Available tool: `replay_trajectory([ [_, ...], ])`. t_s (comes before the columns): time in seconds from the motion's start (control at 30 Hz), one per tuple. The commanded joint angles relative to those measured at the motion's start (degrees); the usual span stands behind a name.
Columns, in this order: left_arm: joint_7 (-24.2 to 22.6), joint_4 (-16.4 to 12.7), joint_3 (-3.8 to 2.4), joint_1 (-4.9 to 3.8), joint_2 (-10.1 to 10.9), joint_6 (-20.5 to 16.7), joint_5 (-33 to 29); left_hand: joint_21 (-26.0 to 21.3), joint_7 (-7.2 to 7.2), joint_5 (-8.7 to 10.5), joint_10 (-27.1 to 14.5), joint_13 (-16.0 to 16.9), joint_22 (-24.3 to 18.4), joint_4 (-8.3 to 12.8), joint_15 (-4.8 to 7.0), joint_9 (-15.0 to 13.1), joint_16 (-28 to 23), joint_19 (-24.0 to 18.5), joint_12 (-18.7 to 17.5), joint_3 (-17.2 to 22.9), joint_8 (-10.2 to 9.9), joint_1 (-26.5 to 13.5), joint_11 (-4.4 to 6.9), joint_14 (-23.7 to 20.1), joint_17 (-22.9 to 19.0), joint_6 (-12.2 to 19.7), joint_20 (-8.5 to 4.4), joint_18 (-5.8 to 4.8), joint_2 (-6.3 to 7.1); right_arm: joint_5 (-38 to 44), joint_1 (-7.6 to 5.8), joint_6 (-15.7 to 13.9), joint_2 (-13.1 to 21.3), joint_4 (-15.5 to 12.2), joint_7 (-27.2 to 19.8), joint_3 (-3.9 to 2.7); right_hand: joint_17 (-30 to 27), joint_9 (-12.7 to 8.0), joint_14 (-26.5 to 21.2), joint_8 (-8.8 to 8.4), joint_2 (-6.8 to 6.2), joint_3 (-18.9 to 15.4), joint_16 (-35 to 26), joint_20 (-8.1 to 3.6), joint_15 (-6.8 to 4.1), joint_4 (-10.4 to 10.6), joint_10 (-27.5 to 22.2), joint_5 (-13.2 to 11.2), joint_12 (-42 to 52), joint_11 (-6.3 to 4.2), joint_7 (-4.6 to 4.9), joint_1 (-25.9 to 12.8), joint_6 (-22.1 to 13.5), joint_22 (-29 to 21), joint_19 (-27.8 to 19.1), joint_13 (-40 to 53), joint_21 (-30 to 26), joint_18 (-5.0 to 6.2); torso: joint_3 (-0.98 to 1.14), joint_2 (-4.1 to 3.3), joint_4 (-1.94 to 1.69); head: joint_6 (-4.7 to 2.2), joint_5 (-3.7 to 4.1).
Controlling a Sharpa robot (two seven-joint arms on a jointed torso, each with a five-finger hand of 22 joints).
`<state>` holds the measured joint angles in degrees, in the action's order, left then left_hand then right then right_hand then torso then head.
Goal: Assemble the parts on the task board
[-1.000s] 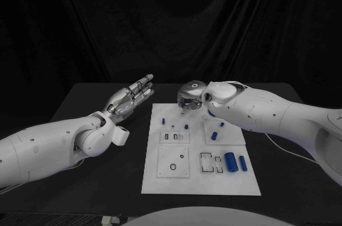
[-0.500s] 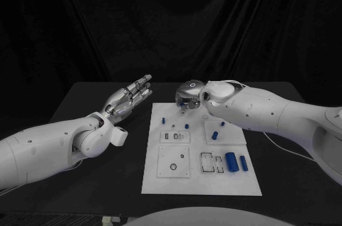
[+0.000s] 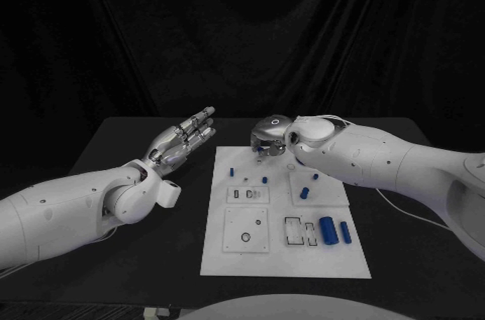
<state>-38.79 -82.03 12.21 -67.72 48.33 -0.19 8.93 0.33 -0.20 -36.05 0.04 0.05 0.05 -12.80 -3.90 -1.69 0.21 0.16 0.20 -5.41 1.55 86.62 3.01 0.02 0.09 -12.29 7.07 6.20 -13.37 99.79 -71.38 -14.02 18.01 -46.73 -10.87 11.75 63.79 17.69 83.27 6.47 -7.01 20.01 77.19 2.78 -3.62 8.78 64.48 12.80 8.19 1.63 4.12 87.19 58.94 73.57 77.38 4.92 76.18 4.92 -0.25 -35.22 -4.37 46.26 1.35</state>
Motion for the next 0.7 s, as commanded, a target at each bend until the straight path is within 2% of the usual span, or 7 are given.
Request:
replay_trajectory([
  [0.03,-2.4,0.1,-0.07,-0.18,-0.2,0.8,-0.1,-0.3,0.22,-0.18,0.0,-0.1,-0.1,0.2,-0.27,0.0,-0.2,-0.2,-0.2,0.2,0.3,0.3,-0.55,0.0,-0.1,-0.2,0.48,1.18,0.22,0.4,0.06,0.0,0.3,-0.1,1.6,0.0,0.0,0.1,-0.3,-0.33,-0.27,0.4,-0.2,0.07,0.09,0.0,0.0,-0.1,0.0,-0.09,-0.09,0.0,-0.3,0.0,-0.3,0.0,-0.3,-0.26,-0.09,0.22,0.12,0.17,-0.06],
  [0.4,-2.2,0.3,-0.06,-0.17,-0.4,1.1,-0.1,-0.3,0.26,-0.19,0.0,-0.1,-0.1,0.2,-0.32,0.0,-0.2,-0.2,-0.2,0.3,0.3,0.3,-0.59,0.0,-0.1,-0.2,0.53,1.19,0.16,0.4,0.09,-0.4,0.8,-0.6,1.7,0.0,-0.3,0.1,-0.4,-0.44,-0.39,0.3,-0.3,0.11,0.14,0.1,0.0,-0.1,-0.2,-0.02,-0.01,-0.1,-0.4,-0.1,-0.4,0.1,-0.4,-0.23,-0.2,0.3,0.1,0.21,0.07],
  [0.5,-2.1,0.4,-0.06,-0.16,-0.4,1.1,-0.1,-0.3,0.26,-0.19,0.0,-0.1,-0.1,0.2,-0.32,0.0,-0.2,-0.2,-0.2,0.3,0.3,0.3,-0.59,0.0,-0.1,-0.2,0.53,1.19,0.16,0.4,0.1,-0.2,0.8,-0.7,1.8,0.0,-0.8,0.1,-0.7,-0.95,-0.62,0.4,-0.6,0.2,0.23,0.3,-0.4,-0.3,-0.7,0.09,-0.12,-0.5,-1.1,-0.2,-0.7,0.0,-0.6,-0.18,-0.2,0.31,0.1,0.26,0.07],
  [0.6,-2.0,0.4,-0.06,-0.16,-0.4,1.2,-0.1,-0.3,0.26,-0.19,0.0,-0.1,-0.1,0.2,-0.32,0.0,-0.2,-0.2,-0.2,0.3,0.3,0.3,-0.59,0.0,-0.1,-0.2,0.53,1.19,0.16,0.4,0.12,0.1,0.9,-0.7,2.0,0.0,-1.7,-0.2,-1.0,-2.3,-1.02,0.4,-1.2,0.39,0.41,0.9,-1.7,-1.6,-1.9,0.3,-0.83,-1.2,-3.2,-0.4,-1.0,-0.2,-1.1,-0.1,-0.2,0.3,0.12,0.3,0.02],
  [0.63,-2.0,0.4,-0.06,-0.16,-0.4,1.2,-0.1,-0.3,0.26,-0.19,0.0,-0.1,-0.1,0.2,-0.32,0.0,-0.2,-0.2,-0.2,0.3,0.3,0.3,-0.59,0.0,-0.1,-0.2,0.53,1.19,0.16,0.4,0.12,0.2,0.9,-0.7,2.0,0.0,-2.0,-0.8,-1.1,-3.0,-1.34,0.5,-1.4,0.48,0.51,1.3,-3.0,-2.7,-2.9,0.36,-1.15,-1.7,-5.2,-0.3,-1.0,-0.5,-1.2,-0.08,-0.21,0.37,0.16,0.36,0.01],
  [0.67,-2.0,0.4,-0.06,-0.16,-0.4,1.2,-0.1,-0.3,0.26,-0.19,0.0,-0.1,-0.1,0.2,-0.32,0.0,-0.2,-0.2,-0.2,0.3,0.3,0.3,-0.59,0.0,-0.1,-0.2,0.53,1.19,0.16,0.4,0.12,0.3,1.0,-0.7,2.1,0.0,-2.4,-1.3,-1.2,-3.04,-1.57,0.6,-1.7,0.55,0.64,1.6,-3.8,-3.1,-3.6,0.54,-1.99,-1.9,-6.7,-0.5,-1.2,-0.6,-1.5,-0.03,-0.21,0.39,0.19,0.42,0.0],
  [0.7,-2.0,0.4,-0.06,-0.16,-0.5,1.3,-0.1,-0.3,0.27,-0.19,0.0,-0.1,-0.1,0.2,-0.34,0.0,-0.2,-0.2,-0.2,0.3,0.3,0.3,-0.61,0.0,-0.1,-0.2,0.55,1.19,0.14,0.2,0.13,0.3,1.0,-0.7,2.1,0.0,-2.6,-1.6,-1.3,-3.0,-1.68,0.6,-1.8,0.62,0.72,1.7,-4.0,-3.3,-3.8,0.65,-2.33,-2.0,-7.4,-0.5,-1.2,-0.6,-1.6,-0.01,-0.22,0.42,0.13,0.48,0.03],
])
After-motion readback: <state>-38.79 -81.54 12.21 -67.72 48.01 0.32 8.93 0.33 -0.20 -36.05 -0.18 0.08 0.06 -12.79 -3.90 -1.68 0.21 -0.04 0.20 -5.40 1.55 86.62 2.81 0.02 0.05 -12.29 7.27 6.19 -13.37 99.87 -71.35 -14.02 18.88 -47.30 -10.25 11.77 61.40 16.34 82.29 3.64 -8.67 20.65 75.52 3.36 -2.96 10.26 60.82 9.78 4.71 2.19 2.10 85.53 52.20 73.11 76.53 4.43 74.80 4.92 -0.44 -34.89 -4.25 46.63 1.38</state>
